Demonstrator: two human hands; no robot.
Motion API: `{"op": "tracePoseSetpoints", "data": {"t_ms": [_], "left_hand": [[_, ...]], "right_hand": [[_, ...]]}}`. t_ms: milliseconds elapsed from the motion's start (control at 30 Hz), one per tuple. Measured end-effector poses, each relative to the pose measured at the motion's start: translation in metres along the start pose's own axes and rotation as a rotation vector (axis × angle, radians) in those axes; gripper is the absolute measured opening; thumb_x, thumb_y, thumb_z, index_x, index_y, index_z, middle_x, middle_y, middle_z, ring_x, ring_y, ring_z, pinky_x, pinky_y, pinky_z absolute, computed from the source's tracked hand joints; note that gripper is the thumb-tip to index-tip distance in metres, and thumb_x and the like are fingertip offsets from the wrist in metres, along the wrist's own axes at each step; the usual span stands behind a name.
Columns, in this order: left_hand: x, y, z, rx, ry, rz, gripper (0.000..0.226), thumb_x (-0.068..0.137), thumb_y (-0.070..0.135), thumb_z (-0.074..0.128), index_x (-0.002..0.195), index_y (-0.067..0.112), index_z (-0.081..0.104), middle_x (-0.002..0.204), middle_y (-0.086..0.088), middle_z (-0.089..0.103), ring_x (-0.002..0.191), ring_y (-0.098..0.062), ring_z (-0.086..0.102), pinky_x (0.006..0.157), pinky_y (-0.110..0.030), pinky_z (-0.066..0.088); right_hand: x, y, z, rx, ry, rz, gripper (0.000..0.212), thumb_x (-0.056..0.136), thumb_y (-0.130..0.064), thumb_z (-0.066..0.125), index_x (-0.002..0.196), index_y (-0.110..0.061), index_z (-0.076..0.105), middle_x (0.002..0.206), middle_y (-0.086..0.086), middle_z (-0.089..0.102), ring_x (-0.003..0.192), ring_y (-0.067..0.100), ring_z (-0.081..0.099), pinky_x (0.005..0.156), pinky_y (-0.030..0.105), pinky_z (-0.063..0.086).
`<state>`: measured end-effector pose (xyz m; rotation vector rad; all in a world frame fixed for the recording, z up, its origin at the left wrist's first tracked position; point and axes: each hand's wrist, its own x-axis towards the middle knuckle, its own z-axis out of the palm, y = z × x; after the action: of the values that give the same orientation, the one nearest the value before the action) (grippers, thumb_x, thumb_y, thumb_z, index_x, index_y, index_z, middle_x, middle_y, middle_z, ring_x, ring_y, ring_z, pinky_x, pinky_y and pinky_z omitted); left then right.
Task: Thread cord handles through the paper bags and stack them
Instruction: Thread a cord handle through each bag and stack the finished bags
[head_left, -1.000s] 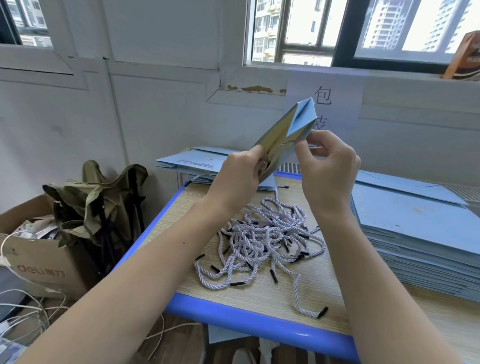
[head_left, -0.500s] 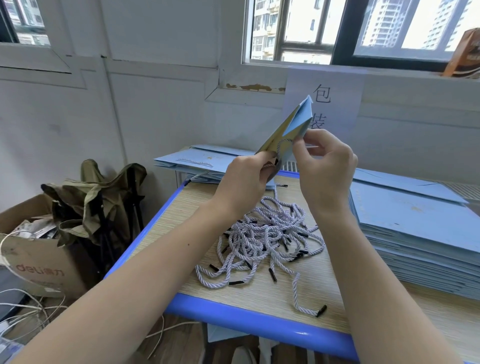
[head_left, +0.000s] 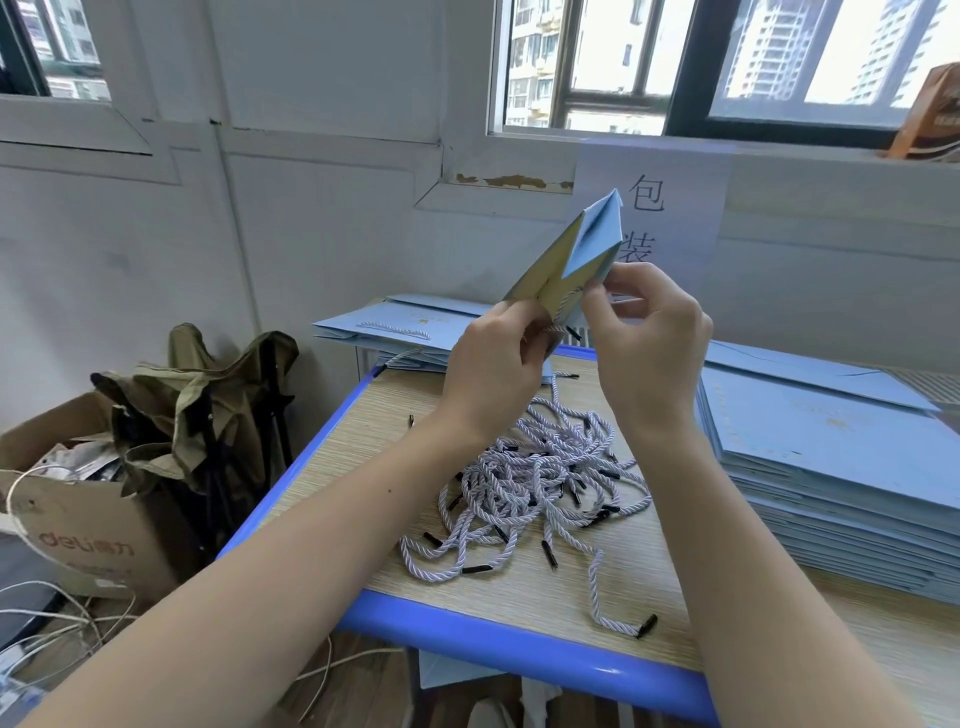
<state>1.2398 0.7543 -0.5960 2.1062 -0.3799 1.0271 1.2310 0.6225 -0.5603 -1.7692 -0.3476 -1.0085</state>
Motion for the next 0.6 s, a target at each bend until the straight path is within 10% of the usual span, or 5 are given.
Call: {"op": "tracePoseSetpoints", "data": {"t_ms": [267, 600], "left_hand": [[0.001, -0.001, 0.000, 0.117, -0.108, 0.042, 0.009, 0.091, 0.003, 0.057, 0.084, 0.000, 0.061, 0.074, -0.015, 0.061, 0.066, -0.033, 0.054, 0.061, -0.045, 0.049], [0.000, 0.007, 0.000, 0.201, -0.210, 0.068, 0.008, 0.089, 0.002, 0.051, 0.082, 0.003, 0.055, 0.078, -0.017, 0.058, 0.068, -0.035, 0.047, 0.060, -0.043, 0.045]], "right_hand": [[0.004, 0.006, -0.002, -0.041, 0.066, -0.009, 0.014, 0.095, -0.026, 0.064, 0.092, -0.019, 0.076, 0.079, -0.009, 0.070, 0.072, 0.003, 0.066, 0.063, 0.004, 0.039], [0.003, 0.010, -0.001, -0.060, 0.116, -0.014, 0.016, 0.093, -0.025, 0.062, 0.092, -0.020, 0.078, 0.082, -0.003, 0.073, 0.073, 0.009, 0.066, 0.068, 0.036, 0.053]]}}
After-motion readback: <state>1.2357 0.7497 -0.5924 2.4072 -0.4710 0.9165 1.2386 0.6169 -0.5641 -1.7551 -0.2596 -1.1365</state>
